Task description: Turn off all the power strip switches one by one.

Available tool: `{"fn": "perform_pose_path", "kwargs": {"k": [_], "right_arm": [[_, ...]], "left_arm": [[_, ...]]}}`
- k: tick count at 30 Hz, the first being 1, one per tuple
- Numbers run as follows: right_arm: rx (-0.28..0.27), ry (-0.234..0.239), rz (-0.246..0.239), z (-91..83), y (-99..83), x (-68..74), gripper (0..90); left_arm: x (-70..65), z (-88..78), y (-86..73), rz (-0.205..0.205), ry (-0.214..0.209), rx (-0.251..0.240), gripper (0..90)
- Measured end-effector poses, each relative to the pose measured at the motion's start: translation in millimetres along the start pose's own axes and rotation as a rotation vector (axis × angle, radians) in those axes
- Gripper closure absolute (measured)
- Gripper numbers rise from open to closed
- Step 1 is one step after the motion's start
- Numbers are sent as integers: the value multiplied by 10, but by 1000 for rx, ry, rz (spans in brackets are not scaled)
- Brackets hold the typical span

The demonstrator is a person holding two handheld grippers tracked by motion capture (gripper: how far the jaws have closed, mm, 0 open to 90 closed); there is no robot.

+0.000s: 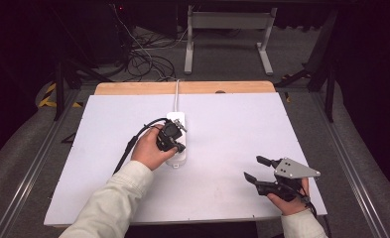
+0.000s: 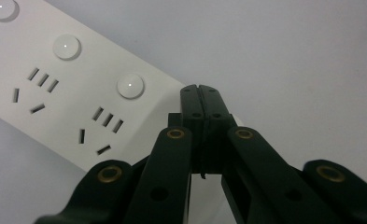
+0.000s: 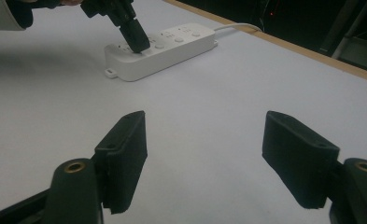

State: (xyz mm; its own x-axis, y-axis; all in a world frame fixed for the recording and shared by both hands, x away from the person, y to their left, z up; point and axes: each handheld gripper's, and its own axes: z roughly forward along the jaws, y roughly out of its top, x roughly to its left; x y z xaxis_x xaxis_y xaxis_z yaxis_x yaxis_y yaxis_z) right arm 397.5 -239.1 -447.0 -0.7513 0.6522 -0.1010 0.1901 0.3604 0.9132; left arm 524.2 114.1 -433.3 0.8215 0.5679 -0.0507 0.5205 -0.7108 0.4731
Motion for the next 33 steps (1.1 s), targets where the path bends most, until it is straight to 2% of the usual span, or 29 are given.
{"fn": "perform_pose_path", "kwargs": {"k": [13,19,28,29,33], "right_arm": [[1,-1,-4,-1,1,5,319],[3,0,-5,-1,0,5,319],[5,-1,-4,5,0,15,319],[5,0,-5,7,0,15,319],[8,-2,-1,2,-1,18,319]], "left_arm": [[0,23,-22,-2,9,-15,900],[-3,25,-48,-18,8,-31,900],[-43,29,-53,-13,34,-34,900],[-50,26,-49,-3,43,-27,900],[-48,28,-51,-16,39,-31,900]]}}
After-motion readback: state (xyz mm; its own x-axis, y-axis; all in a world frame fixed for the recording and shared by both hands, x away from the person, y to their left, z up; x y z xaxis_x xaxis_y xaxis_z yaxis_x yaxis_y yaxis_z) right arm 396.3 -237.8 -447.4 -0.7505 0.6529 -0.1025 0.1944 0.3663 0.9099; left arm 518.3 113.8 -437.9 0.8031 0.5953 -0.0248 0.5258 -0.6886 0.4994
